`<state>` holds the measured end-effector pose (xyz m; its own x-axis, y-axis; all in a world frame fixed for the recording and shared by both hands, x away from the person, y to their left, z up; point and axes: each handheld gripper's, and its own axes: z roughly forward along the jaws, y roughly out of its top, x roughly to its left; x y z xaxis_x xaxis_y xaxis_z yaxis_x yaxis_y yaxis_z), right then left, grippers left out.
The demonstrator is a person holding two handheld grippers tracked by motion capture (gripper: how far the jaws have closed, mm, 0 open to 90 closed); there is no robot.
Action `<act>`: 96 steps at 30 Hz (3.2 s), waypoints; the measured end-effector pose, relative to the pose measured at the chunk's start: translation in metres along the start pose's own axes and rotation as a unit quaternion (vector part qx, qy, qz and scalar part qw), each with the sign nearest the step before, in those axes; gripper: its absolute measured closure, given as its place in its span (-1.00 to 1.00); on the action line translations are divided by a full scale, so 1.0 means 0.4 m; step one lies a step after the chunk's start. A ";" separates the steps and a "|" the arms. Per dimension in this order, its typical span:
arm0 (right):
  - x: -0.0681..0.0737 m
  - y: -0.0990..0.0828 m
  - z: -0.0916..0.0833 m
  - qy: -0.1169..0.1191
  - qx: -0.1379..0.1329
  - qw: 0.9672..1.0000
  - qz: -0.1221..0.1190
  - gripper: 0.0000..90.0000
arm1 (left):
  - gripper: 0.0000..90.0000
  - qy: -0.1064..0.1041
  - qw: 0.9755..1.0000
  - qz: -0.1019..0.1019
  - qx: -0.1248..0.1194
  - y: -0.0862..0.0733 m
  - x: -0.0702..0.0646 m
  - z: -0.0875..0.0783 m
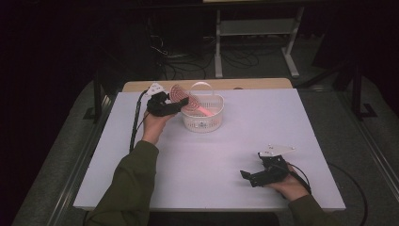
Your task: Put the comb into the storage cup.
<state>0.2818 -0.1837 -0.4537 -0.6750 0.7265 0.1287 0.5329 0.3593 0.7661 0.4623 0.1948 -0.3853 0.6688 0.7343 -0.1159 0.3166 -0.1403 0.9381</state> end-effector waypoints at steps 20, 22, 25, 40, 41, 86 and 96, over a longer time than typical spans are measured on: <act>0.007 0.007 0.003 -0.003 0.001 1.000 -0.007 -1.00 | -0.99 0.001 1.000 0.004 0.018 -0.010 0.009 -0.027; 0.008 0.007 0.003 -0.004 0.001 1.000 -0.008 -1.00 | -1.00 0.001 1.000 0.010 0.020 -0.010 0.006 -0.033; 0.008 0.007 0.002 -0.004 0.001 1.000 -0.008 -1.00 | -1.00 -0.002 1.000 0.016 0.019 -0.010 0.003 -0.046; 0.011 0.008 0.004 -0.005 0.002 1.000 -0.013 -1.00 | -1.00 -0.028 0.998 0.051 0.039 -0.047 -0.033 -0.110; 0.011 0.008 0.005 -0.005 0.002 1.000 -0.014 -1.00 | -1.00 -0.030 0.997 0.055 0.040 -0.049 -0.035 -0.115; 0.010 0.006 0.002 -0.009 0.002 1.000 -0.012 -1.00 | -0.98 -0.073 0.988 0.088 0.108 -0.178 -0.106 -0.271; 0.008 0.006 -0.001 -0.011 0.001 1.000 -0.014 -1.00 | -1.00 -0.091 0.985 0.085 0.122 -0.214 -0.127 -0.289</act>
<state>0.2808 -0.1806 -0.4512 -0.6784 0.7286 0.0943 0.5151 0.3802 0.7682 0.3234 0.2463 -0.4220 0.8283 0.5588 -0.0411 0.3272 -0.4229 0.8450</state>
